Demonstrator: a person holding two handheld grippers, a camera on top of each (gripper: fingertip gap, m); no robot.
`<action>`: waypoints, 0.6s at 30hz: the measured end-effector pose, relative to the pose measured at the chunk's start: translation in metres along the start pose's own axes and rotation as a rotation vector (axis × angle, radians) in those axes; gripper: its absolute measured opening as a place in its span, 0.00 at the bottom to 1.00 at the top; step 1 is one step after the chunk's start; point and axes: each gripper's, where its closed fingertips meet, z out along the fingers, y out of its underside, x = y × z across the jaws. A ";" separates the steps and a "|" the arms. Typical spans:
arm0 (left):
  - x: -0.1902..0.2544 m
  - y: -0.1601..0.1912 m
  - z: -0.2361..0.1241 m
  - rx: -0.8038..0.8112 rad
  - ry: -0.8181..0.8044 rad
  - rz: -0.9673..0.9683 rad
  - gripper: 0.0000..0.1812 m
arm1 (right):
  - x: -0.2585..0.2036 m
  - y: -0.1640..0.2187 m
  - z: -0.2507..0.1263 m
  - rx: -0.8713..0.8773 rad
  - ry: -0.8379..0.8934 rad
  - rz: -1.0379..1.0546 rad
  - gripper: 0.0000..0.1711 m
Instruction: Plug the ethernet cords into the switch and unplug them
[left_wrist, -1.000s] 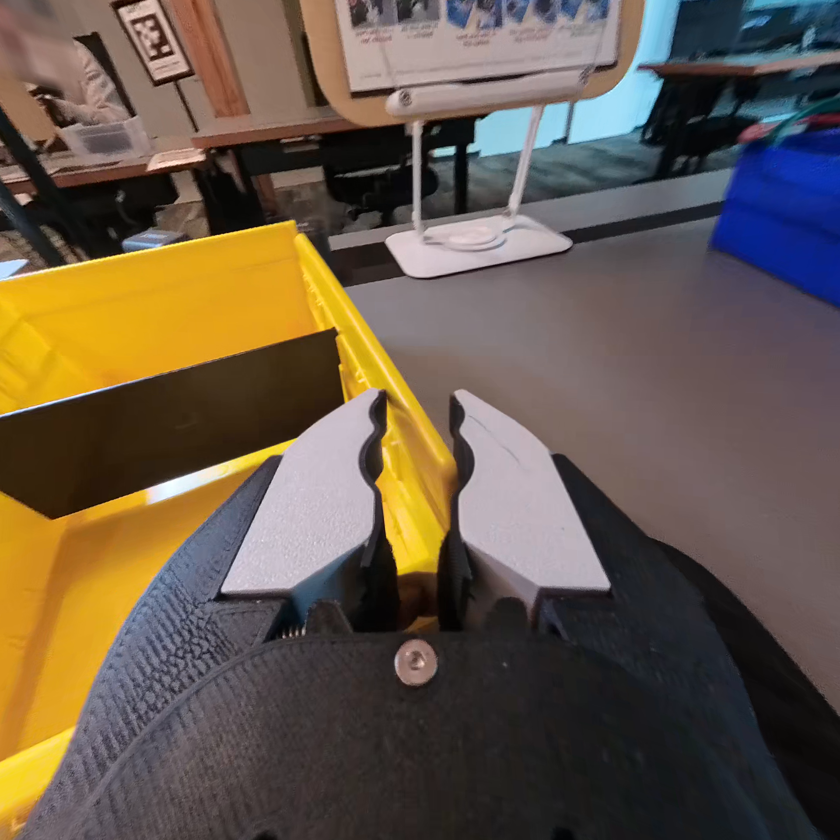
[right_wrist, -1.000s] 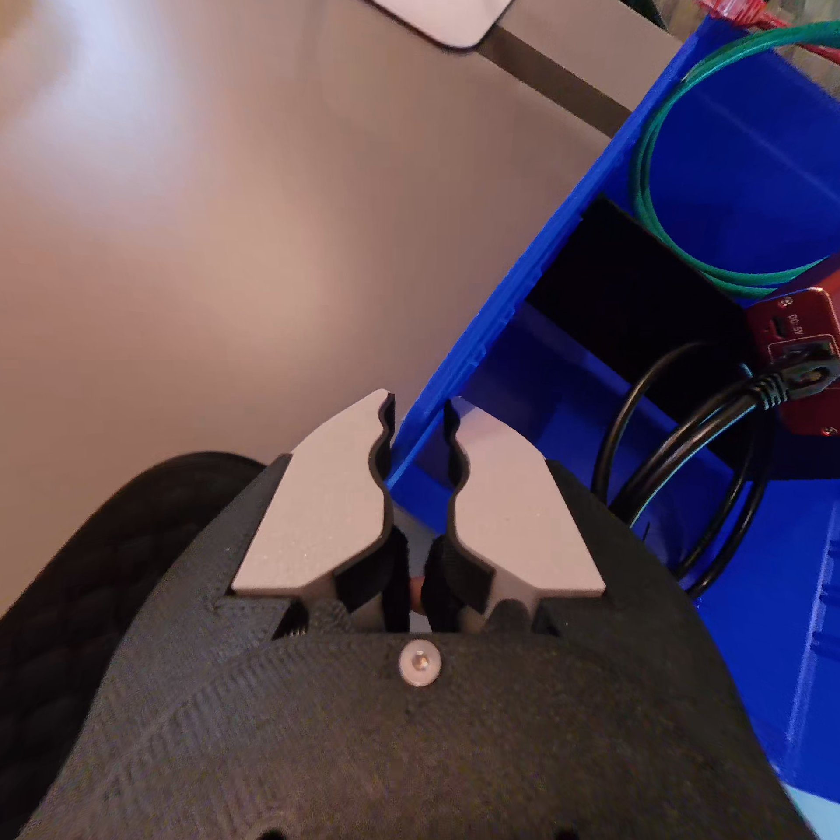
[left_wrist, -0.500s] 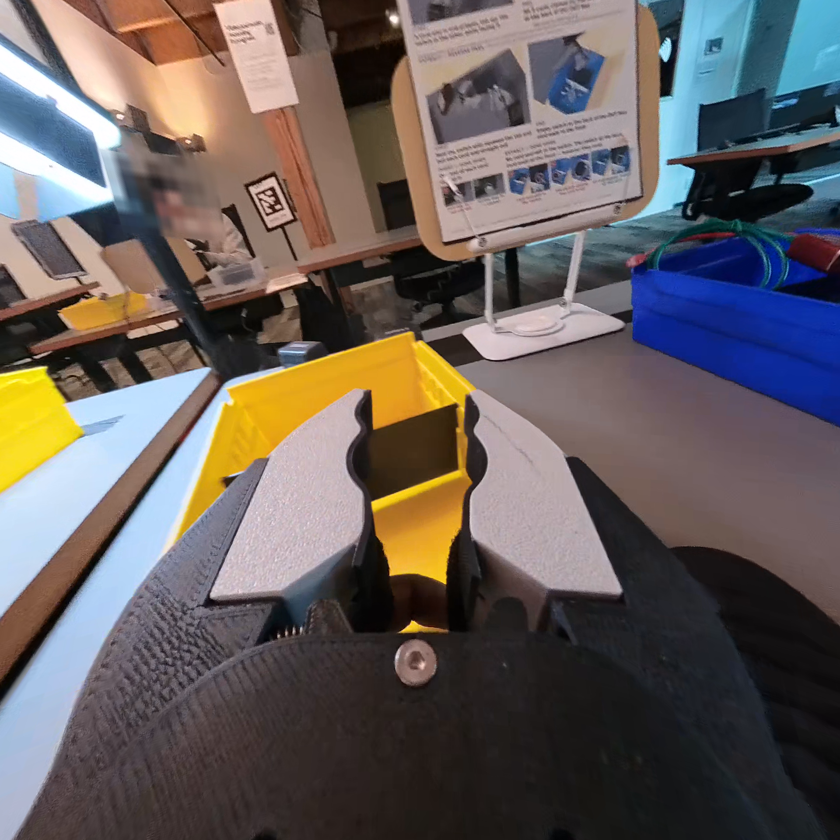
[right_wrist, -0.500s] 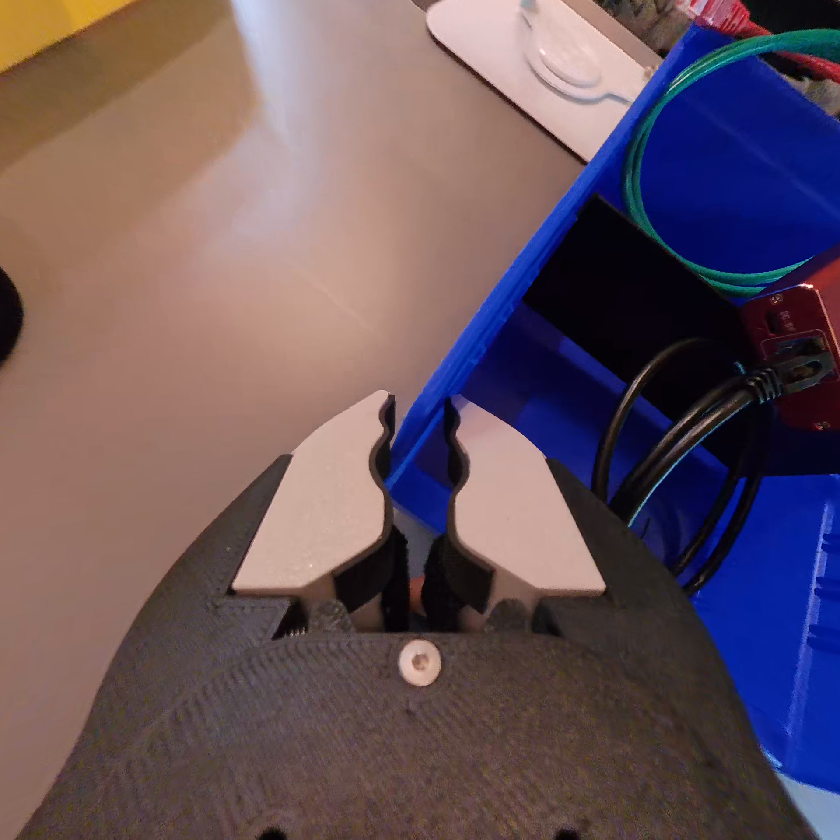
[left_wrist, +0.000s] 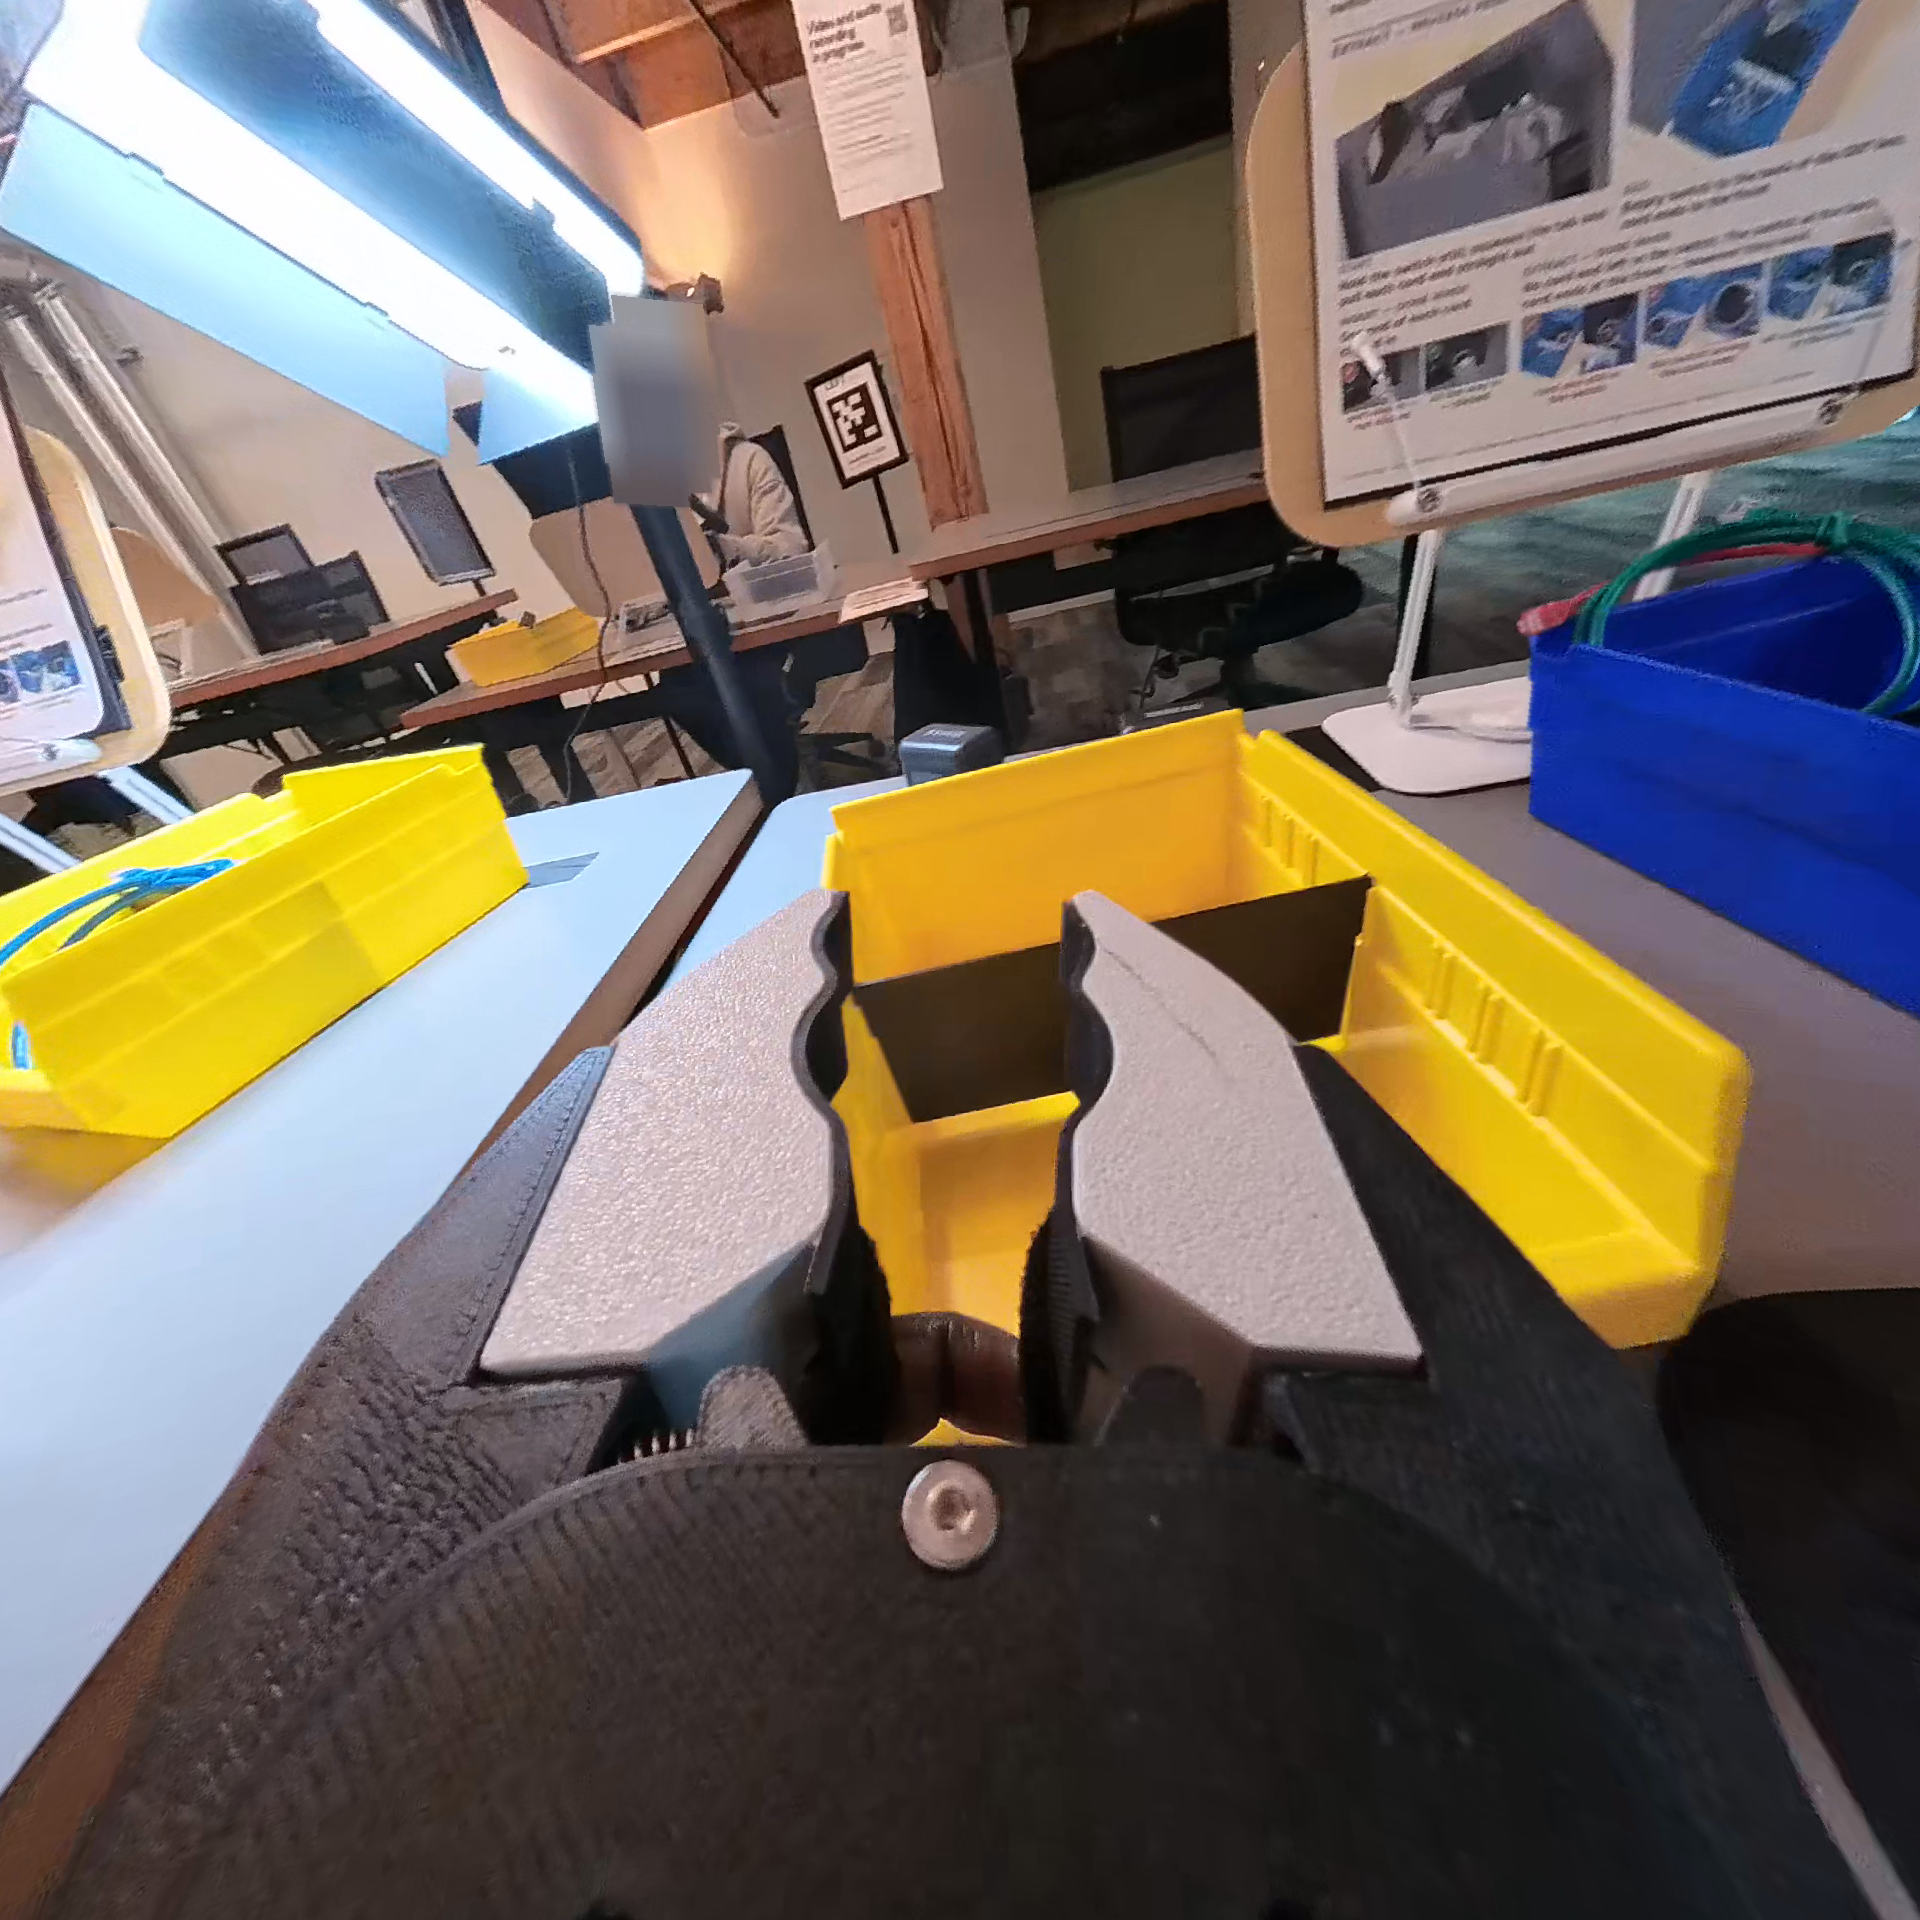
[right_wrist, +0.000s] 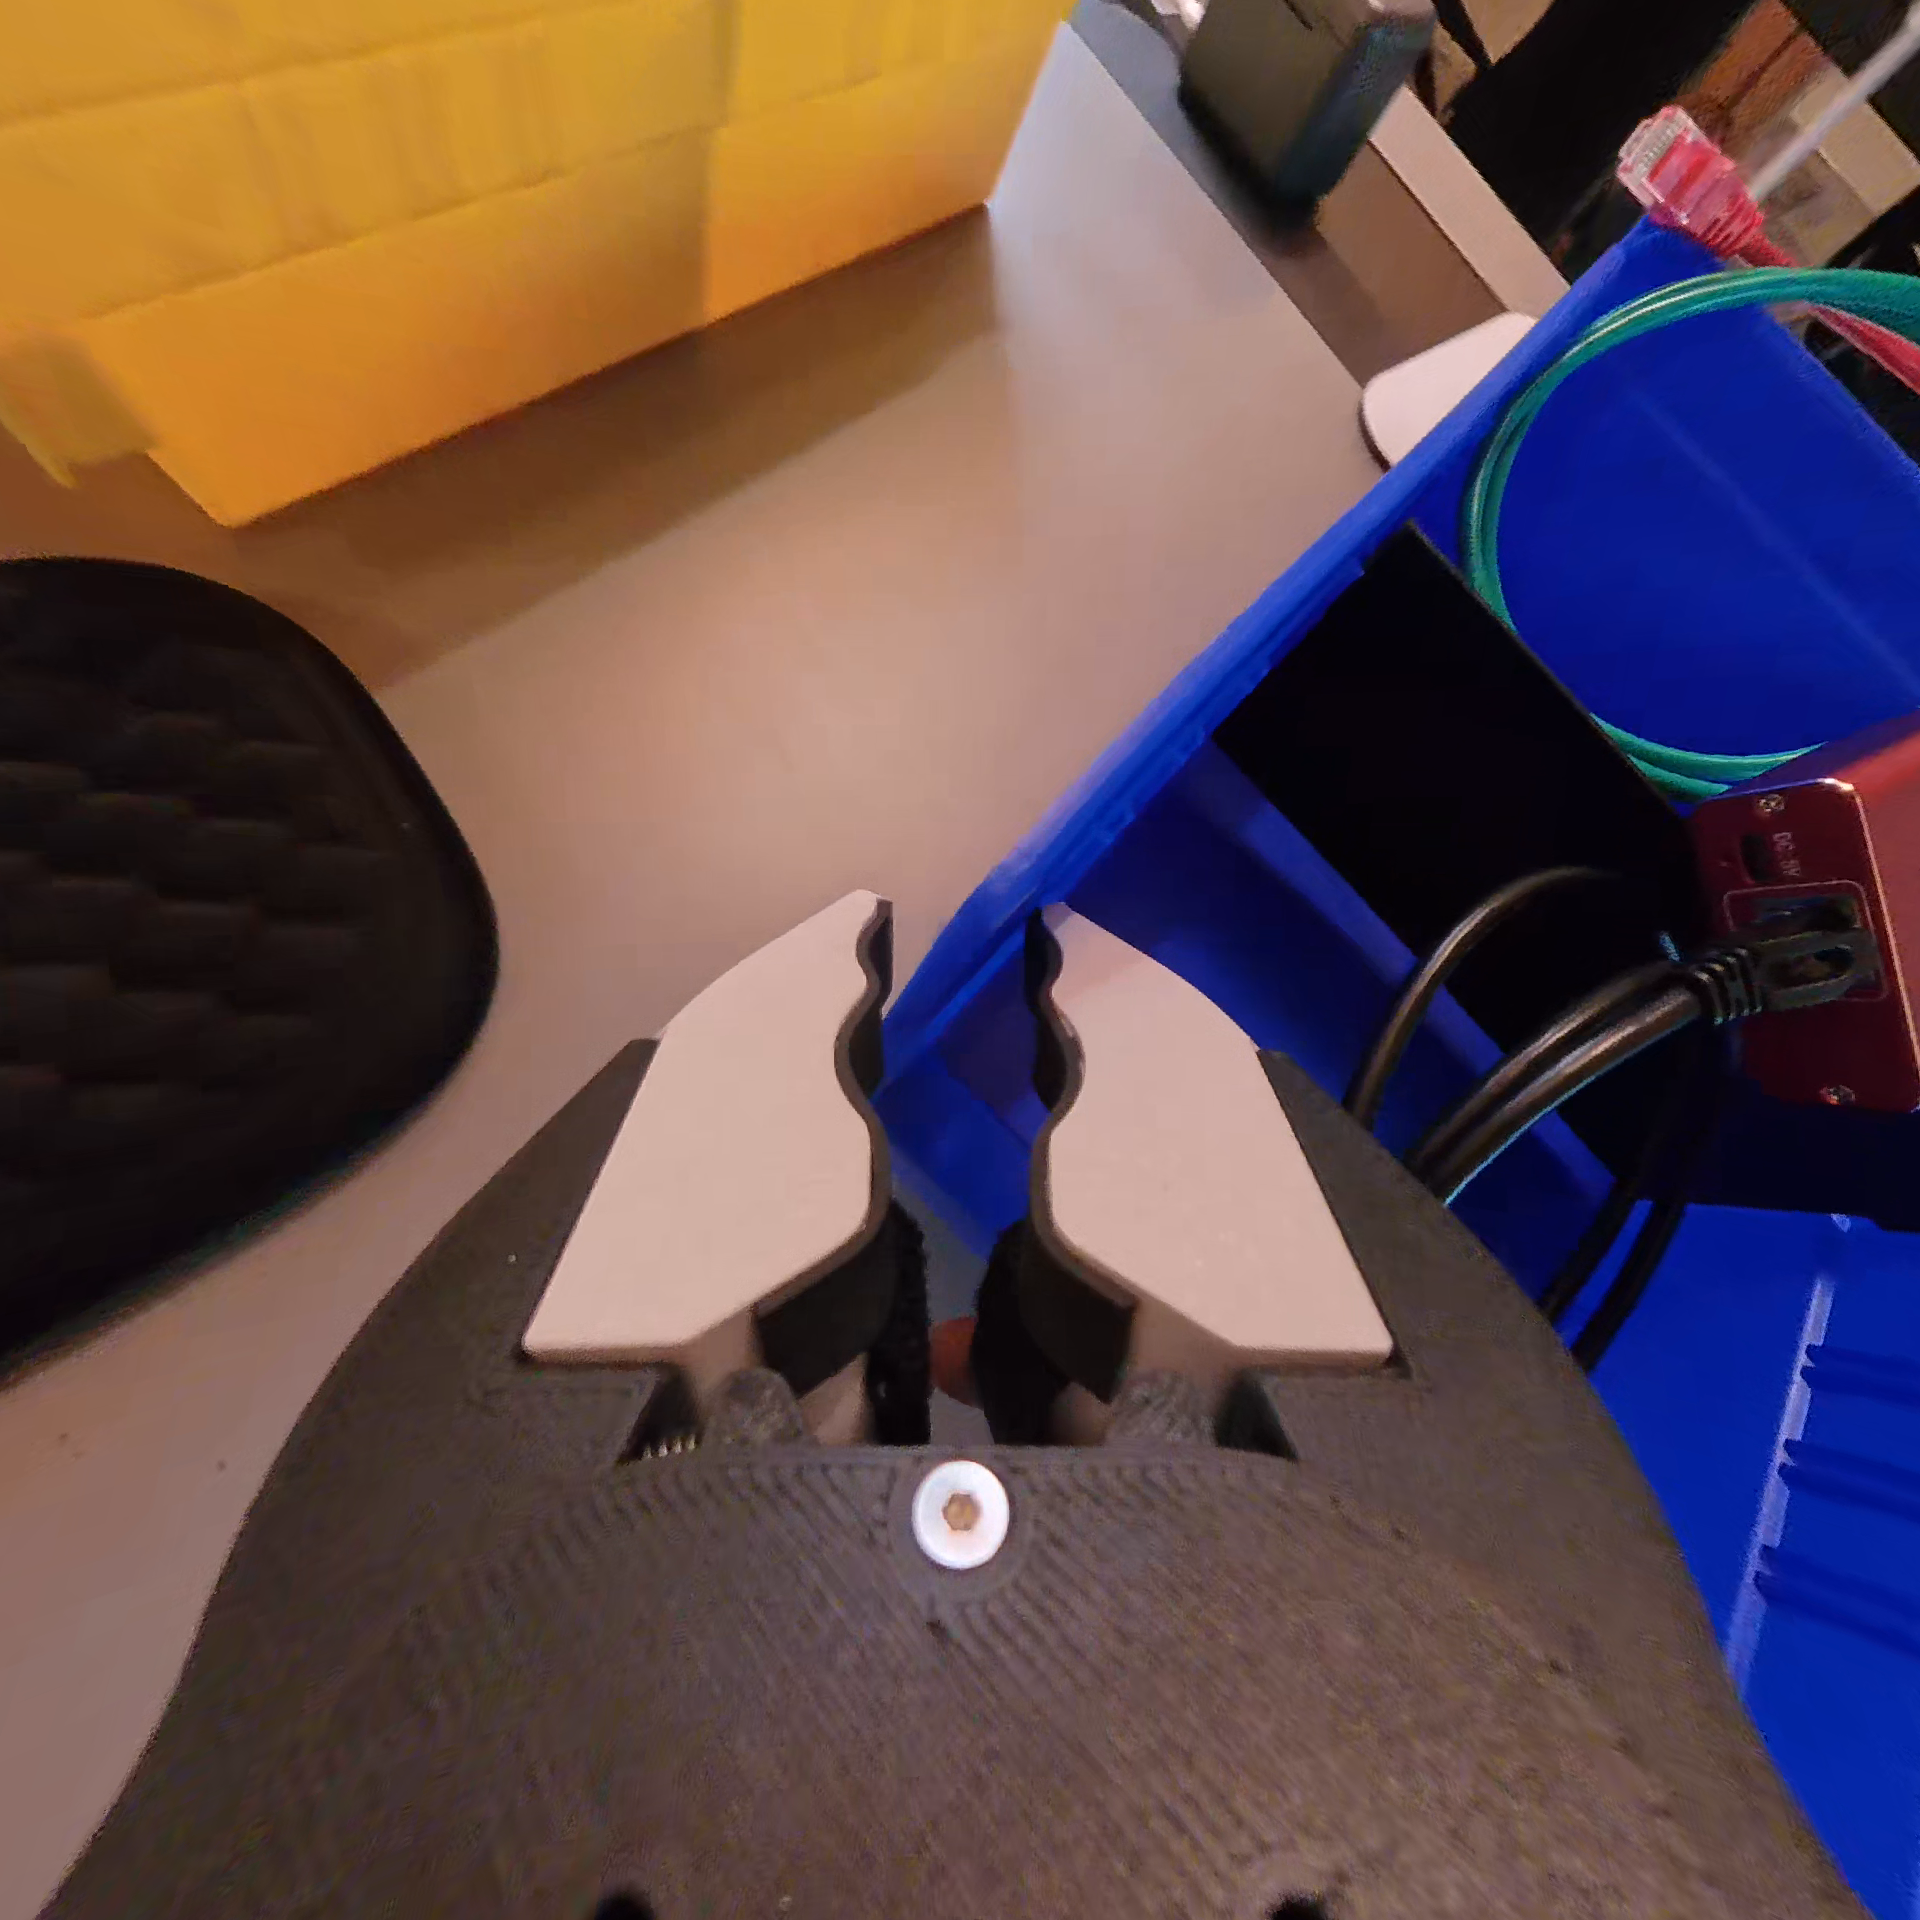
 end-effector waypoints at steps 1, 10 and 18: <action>-0.003 0.003 0.000 -0.011 -0.005 0.002 0.21 | -0.003 -0.004 0.003 0.006 -0.009 -0.009 0.15; -0.034 0.027 0.002 -0.072 -0.070 -0.009 0.21 | -0.035 -0.026 0.014 0.053 -0.111 -0.100 0.15; -0.040 0.050 0.008 -0.134 -0.046 -0.056 0.22 | -0.050 -0.033 0.014 0.097 -0.186 -0.167 0.15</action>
